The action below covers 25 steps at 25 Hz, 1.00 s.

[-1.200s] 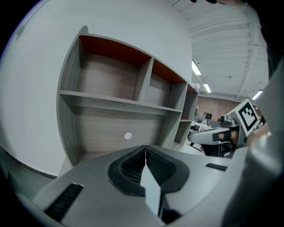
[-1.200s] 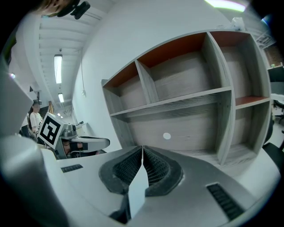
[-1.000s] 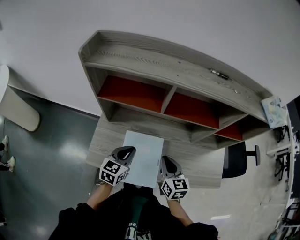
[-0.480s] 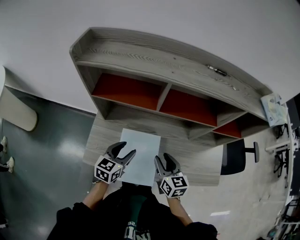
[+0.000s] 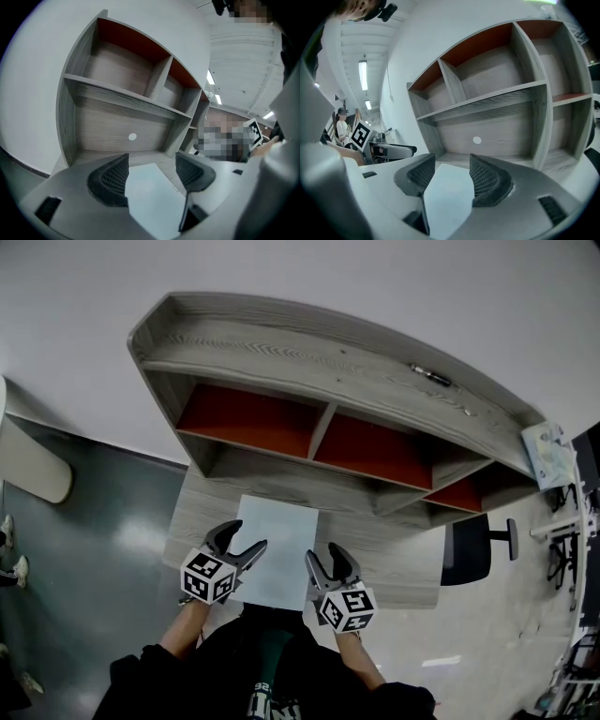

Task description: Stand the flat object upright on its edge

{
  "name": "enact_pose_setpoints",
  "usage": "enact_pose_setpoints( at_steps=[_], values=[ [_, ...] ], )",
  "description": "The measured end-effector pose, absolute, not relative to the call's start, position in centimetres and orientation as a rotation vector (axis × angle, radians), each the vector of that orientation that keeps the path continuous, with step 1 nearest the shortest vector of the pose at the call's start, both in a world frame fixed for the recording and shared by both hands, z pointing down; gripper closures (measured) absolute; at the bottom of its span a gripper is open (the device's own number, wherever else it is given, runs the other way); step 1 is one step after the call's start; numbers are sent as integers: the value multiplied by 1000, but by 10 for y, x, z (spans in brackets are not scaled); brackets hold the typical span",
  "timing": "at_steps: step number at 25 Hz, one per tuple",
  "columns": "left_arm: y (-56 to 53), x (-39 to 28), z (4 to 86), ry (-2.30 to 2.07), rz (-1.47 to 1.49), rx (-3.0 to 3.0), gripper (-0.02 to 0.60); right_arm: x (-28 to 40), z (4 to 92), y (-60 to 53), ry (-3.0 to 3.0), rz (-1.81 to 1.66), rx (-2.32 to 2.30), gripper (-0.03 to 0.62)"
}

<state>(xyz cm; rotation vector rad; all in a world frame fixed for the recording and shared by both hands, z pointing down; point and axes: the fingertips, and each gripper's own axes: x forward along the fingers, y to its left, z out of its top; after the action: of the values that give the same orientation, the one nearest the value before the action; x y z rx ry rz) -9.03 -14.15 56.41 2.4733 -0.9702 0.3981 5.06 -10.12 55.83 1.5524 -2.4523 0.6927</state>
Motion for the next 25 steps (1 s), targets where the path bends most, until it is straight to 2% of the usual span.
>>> enact_pose_setpoints(
  at_steps=[25],
  values=[
    [-146,-115,615,-942,546,2338,267,74,630,-107,-2318,955,1504,381]
  ],
)
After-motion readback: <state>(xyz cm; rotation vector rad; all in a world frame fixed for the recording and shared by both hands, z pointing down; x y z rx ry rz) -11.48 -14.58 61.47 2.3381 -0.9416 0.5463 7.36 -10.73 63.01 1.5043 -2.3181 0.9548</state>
